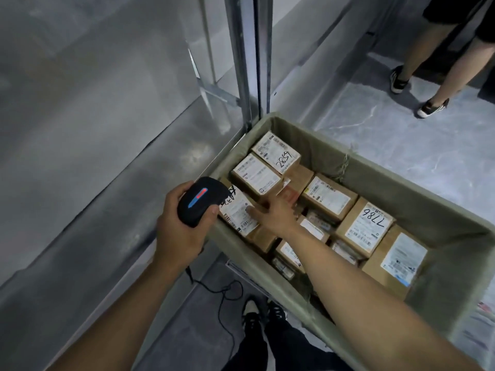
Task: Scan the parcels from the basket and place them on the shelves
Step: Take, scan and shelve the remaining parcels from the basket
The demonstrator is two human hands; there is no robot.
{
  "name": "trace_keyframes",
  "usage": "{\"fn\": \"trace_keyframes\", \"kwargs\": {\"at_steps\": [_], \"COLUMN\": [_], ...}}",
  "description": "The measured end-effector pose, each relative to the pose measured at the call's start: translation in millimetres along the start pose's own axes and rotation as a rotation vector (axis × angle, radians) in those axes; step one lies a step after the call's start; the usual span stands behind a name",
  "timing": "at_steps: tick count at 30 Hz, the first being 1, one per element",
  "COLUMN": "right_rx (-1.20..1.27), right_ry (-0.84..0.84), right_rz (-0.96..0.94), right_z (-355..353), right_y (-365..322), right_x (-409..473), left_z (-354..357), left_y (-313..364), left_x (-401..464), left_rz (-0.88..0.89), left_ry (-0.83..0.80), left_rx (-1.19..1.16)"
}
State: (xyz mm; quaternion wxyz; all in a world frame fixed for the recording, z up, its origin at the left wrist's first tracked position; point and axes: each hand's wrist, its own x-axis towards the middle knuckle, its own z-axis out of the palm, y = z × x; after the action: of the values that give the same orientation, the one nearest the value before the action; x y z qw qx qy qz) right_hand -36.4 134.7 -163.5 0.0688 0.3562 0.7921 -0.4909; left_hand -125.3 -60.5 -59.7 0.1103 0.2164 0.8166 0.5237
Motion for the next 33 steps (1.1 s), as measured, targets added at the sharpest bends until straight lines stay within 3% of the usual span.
{"fn": "trace_keyframes", "kwargs": {"at_steps": [18,33], "right_rx": [0.065,-0.037], "right_ry": [-0.019,0.179], "right_rz": [-0.193,-0.394], "right_z": [24.3,-16.8], "right_y": [16.9,-7.6], "right_x": [-2.6,-47.6], "left_z": [12.1,-8.2], "left_y": [4.0,17.8], "left_x": [-9.2,-40.4], "left_rz": [-0.079,-0.079], "left_ry": [0.028,0.054], "left_rx": [0.029,0.020]}}
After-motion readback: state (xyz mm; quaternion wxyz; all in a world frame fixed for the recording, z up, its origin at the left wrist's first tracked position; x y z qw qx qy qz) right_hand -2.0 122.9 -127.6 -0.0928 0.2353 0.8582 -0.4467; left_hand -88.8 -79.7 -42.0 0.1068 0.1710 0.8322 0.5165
